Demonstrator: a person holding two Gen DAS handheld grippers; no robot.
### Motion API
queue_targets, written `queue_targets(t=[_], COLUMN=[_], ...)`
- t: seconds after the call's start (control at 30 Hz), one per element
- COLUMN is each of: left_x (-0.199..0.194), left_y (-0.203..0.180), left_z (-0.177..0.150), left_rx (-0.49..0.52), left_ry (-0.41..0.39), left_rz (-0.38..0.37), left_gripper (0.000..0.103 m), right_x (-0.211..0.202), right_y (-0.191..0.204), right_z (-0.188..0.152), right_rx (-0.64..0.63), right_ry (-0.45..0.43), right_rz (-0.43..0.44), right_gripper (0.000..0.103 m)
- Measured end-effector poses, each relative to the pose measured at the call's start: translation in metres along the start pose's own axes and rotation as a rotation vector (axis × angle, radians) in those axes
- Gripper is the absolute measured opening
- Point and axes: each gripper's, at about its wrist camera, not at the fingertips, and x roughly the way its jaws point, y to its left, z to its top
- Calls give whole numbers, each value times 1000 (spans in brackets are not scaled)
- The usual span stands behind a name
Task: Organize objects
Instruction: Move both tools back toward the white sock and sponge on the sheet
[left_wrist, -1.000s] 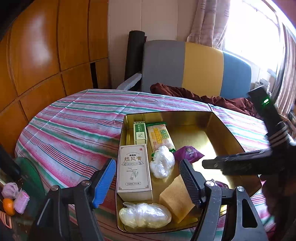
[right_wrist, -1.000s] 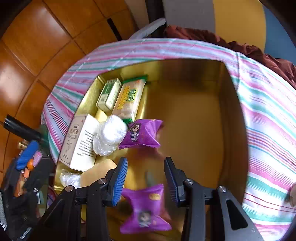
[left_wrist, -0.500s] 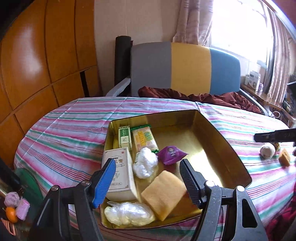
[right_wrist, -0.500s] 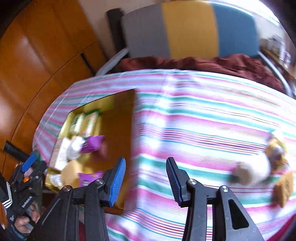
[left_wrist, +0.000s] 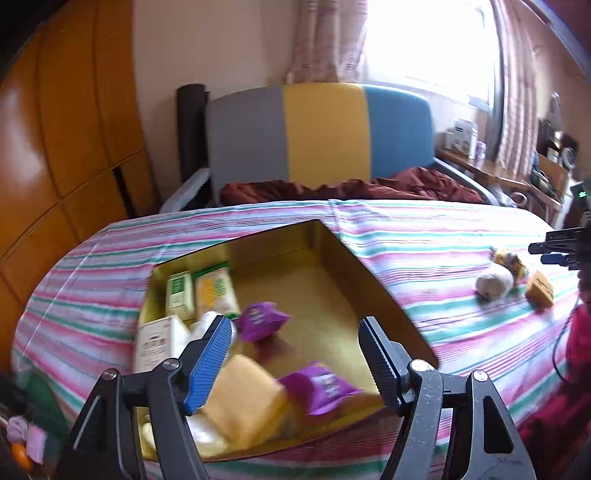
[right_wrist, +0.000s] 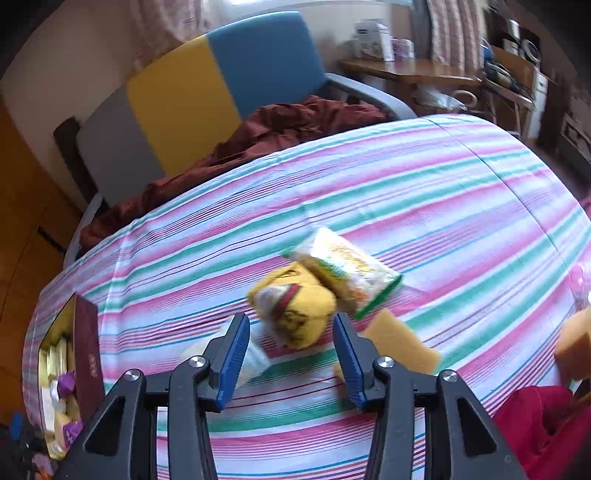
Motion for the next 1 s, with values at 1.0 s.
queue_targets(t=[1.0], left_x=[60], left_y=[-168], left_z=[26], left_rx=[258], left_ry=[95], left_rz=[-235], left_gripper=[73], right_x=[-8], right_y=[-52], right_z=[2], right_rx=[285], right_ry=[-19], right_rz=[147], right_gripper=[52])
